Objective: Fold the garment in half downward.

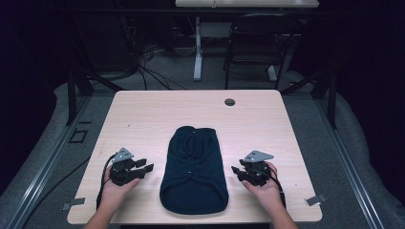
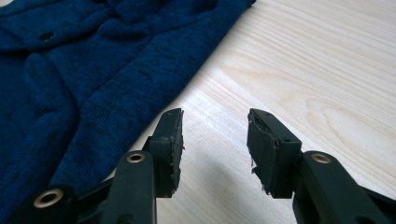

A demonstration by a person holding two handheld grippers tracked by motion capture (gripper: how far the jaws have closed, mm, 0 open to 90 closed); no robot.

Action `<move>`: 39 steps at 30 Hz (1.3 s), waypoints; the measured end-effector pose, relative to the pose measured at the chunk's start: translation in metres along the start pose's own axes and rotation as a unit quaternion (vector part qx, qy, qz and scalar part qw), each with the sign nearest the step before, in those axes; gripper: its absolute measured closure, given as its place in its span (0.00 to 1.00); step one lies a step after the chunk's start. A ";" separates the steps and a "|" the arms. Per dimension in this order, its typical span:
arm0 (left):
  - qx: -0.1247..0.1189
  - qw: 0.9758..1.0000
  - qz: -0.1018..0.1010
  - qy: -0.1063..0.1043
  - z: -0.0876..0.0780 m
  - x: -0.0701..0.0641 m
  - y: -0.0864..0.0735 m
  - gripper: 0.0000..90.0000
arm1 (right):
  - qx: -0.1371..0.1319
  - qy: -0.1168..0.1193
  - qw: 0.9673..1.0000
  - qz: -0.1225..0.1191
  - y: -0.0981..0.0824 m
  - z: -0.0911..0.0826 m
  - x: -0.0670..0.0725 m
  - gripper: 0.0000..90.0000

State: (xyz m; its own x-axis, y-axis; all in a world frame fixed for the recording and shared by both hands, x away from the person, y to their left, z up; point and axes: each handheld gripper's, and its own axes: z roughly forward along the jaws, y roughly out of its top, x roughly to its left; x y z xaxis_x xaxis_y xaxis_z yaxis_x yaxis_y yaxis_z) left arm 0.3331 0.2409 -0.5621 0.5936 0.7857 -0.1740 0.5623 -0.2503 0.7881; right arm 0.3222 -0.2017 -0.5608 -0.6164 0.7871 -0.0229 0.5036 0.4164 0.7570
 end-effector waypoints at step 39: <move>0.041 0.997 0.055 -0.040 0.014 -0.025 0.042 0.59 | 0.051 0.046 0.997 -0.026 0.043 -0.001 0.012 0.61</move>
State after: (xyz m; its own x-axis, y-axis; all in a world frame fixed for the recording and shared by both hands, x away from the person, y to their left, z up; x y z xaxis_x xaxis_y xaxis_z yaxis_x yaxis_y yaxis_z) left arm 0.3499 0.2034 -0.5333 0.6960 0.7045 -0.1385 0.5346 -0.3797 0.7550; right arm 0.3361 -0.1746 -0.5282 -0.6937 0.7203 0.0026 0.5255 0.5036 0.6857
